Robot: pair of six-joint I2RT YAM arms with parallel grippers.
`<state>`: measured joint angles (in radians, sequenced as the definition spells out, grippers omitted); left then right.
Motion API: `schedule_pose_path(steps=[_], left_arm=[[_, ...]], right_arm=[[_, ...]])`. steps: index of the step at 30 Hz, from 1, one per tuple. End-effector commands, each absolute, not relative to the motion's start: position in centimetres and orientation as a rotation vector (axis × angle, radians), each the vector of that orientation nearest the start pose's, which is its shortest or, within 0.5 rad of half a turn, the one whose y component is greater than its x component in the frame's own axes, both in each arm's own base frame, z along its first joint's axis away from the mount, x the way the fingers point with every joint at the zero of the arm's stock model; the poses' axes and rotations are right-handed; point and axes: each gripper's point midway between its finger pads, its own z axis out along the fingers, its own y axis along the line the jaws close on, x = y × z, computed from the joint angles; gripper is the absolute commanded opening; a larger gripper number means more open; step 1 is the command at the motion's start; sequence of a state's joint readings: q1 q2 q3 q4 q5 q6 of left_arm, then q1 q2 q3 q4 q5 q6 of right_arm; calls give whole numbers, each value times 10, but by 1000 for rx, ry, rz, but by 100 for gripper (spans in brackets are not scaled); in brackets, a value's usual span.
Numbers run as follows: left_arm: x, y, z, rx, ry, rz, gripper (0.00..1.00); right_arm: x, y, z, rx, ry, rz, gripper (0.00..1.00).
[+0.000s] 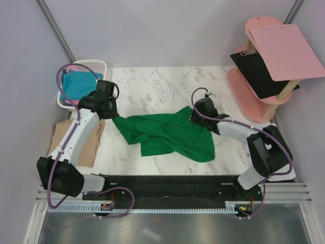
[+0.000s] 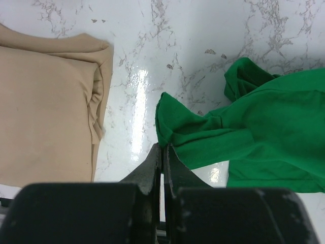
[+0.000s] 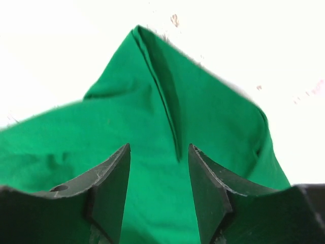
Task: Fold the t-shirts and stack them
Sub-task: Flatten out the tshirt
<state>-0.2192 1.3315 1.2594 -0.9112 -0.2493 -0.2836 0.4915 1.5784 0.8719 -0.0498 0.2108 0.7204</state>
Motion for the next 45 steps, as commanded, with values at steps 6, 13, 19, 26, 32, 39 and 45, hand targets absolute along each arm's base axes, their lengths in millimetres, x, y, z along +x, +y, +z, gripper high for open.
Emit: schedule_pose_path(steps=[6,13,19,26,32,39,45], left_arm=[[319,-44,188,-190,2474,54,2],[320,-43,186,-188,2475,64,2],[322,-43,183,-190,2478,66,2],[326,-37,186,-188,2467,111,2],[325,-49,182,-83,2491,39,2],[301,-58,145,-75,2592,-33,2],[291,-68,116,-44,2698,-91,34]], right_arm=[[392,212,55,446,2272,660,56],[387,225,35,426,2336,736,50],[384,232,31,391,2367,771,6],[392,227,71,314,2286,731,0],[397,205,189,253,2020,706,0],[359,148,263,281,1885,548,0],[336,103,250,336,1896,362,0]])
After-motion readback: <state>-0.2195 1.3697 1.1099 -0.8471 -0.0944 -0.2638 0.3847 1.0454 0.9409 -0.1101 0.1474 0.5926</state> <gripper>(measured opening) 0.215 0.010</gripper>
